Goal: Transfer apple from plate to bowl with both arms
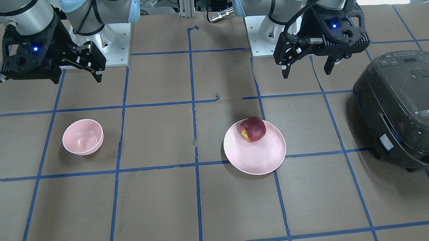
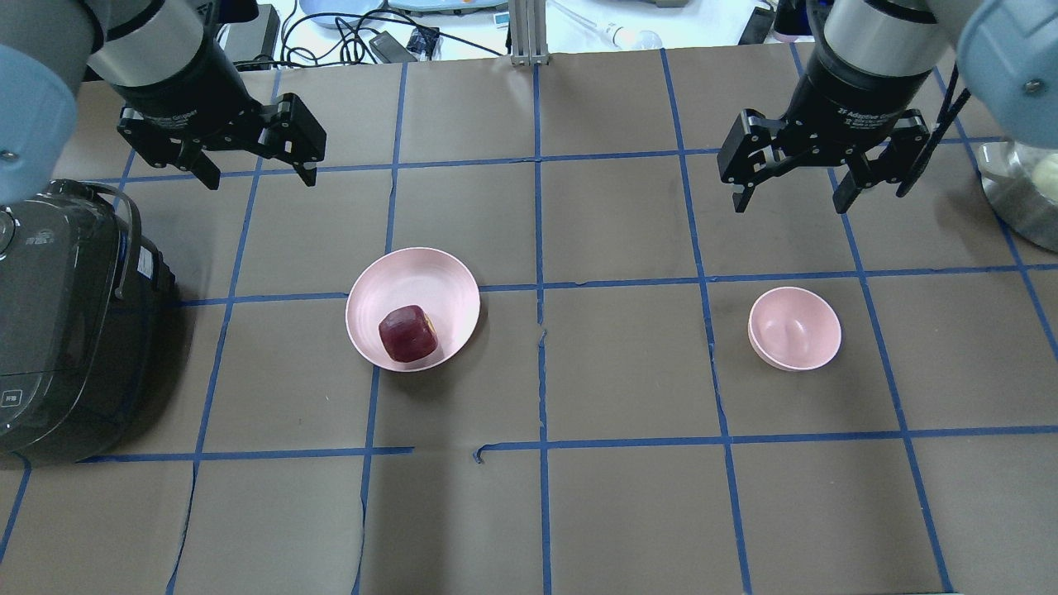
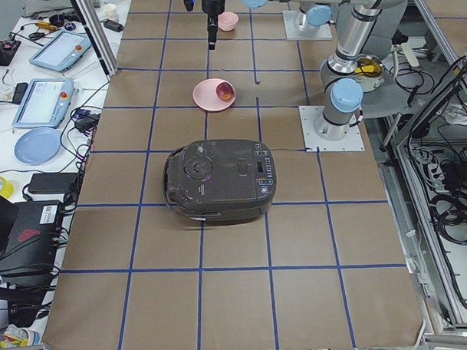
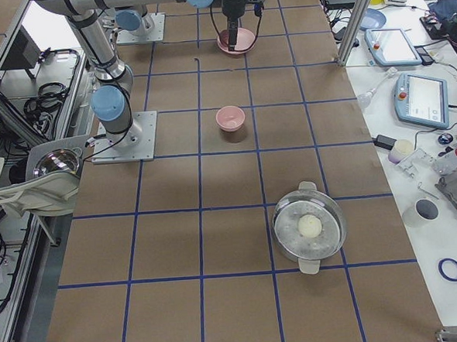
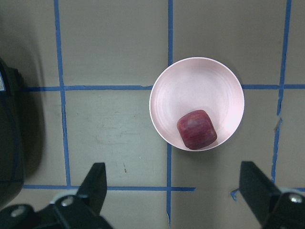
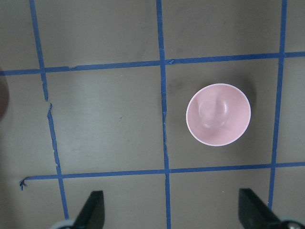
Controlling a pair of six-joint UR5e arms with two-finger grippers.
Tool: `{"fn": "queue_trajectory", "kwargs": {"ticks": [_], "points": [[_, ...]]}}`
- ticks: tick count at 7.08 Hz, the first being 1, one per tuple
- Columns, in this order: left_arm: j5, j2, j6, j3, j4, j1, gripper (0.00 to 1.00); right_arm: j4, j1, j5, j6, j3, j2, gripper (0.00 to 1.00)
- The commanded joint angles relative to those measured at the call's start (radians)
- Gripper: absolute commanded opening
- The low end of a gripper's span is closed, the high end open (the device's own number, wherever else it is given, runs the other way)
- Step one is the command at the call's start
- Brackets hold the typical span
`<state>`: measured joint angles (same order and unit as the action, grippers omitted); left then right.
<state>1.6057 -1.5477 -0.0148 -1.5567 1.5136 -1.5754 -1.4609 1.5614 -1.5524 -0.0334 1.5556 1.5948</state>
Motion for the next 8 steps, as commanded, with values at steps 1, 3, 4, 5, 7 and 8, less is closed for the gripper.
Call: {"fn": "queue_trajectory", "kwargs": {"ticks": [1, 3, 4, 5, 7, 8], "points": [[-0.001, 0.0, -0.001, 0.0, 0.0, 0.0, 1.0, -0.009, -0.001, -0.008, 0.02, -0.008, 0.001, 1.0], [-0.001, 0.0, -0.001, -0.002, 0.0, 0.0, 1.0, -0.025, 0.0, -0.009, 0.007, 0.0, 0.0, 1.0], [-0.001, -0.002, -0.002, 0.0, -0.001, 0.0, 1.0, -0.024, -0.003, -0.014, 0.004, -0.005, 0.001, 1.0], [0.0, -0.003, -0.002, 0.0, -0.001, 0.0, 1.0, -0.019, -0.001, -0.014, 0.004, 0.0, 0.001, 1.0], [0.003, -0.005, -0.025, -0.002, 0.0, -0.003, 1.0, -0.022, -0.001, -0.014, 0.006, 0.001, -0.004, 1.0], [0.0, -0.006, -0.036, -0.003, 0.0, -0.003, 1.0, -0.024, -0.001, -0.012, 0.007, 0.001, -0.007, 1.0]]}}
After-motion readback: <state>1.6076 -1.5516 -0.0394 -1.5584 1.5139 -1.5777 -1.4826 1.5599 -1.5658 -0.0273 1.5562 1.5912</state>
